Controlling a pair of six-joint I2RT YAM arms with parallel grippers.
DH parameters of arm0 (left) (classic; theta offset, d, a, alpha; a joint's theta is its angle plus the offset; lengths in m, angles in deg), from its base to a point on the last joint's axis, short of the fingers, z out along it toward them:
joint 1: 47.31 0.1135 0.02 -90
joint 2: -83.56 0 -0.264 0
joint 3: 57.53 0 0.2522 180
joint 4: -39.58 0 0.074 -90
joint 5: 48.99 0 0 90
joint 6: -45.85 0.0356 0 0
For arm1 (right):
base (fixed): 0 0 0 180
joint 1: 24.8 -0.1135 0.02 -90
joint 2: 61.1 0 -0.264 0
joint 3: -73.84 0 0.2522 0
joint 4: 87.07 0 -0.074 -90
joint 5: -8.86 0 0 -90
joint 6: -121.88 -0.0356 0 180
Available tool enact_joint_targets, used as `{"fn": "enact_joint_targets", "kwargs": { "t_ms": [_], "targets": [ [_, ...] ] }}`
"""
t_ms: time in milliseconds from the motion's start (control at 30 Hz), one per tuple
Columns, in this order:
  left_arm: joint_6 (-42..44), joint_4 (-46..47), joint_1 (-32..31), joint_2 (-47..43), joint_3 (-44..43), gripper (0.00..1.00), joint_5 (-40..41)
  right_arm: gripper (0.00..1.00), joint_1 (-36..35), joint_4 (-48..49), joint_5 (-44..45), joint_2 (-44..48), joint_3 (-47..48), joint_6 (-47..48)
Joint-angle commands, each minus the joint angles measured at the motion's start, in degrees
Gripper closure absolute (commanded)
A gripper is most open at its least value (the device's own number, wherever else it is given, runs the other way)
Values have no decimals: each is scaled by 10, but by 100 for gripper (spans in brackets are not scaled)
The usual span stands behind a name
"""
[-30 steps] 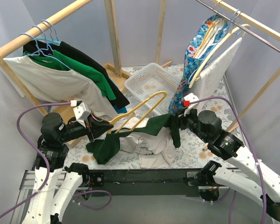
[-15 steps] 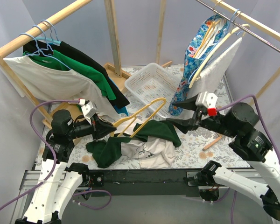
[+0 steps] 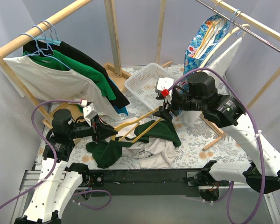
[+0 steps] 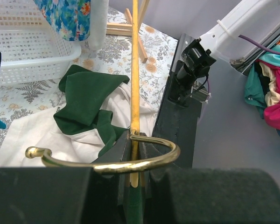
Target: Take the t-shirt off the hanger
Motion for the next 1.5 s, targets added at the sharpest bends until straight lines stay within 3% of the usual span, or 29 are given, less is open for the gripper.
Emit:
{"fn": "enact_joint_targets", "kwargs": {
  "t_ms": [0,200,567,667,700,800,1100,1133,1200,1233,1333,1467],
  "targets": [
    [5,-1,-1,0,-17,100,-26,28,1,-59,19,-15,87,61],
    [7,-1,0,3,-21,100,-26,41,1,-116,6,-50,107,107],
    [8,-2,-1,-3,-22,100,-24,39,0,-141,-41,-100,118,119],
    [8,-1,-1,-5,-24,100,-21,64,-2,-142,-42,-111,116,113],
    [8,-2,0,-6,-24,100,-18,80,-1,-141,-41,-113,116,113],
    [10,-2,-1,-8,-26,100,-9,99,-3,-137,-32,-112,111,108],
    [-11,22,0,-47,-20,99,98,99,-2,-101,11,-38,42,86],
    [-17,25,0,-52,-19,85,108,99,-2,-93,14,-24,36,84],
    [-28,36,-1,-66,-20,73,131,99,-3,-82,23,-5,18,73],
    [-33,45,-1,-70,-20,58,137,99,-2,-79,26,0,13,70],
    [-48,63,0,-85,-23,35,152,99,-3,-59,33,15,-4,53],
    [-60,74,-1,-97,-32,21,172,99,-3,-43,41,23,-18,40]
  ]
}}
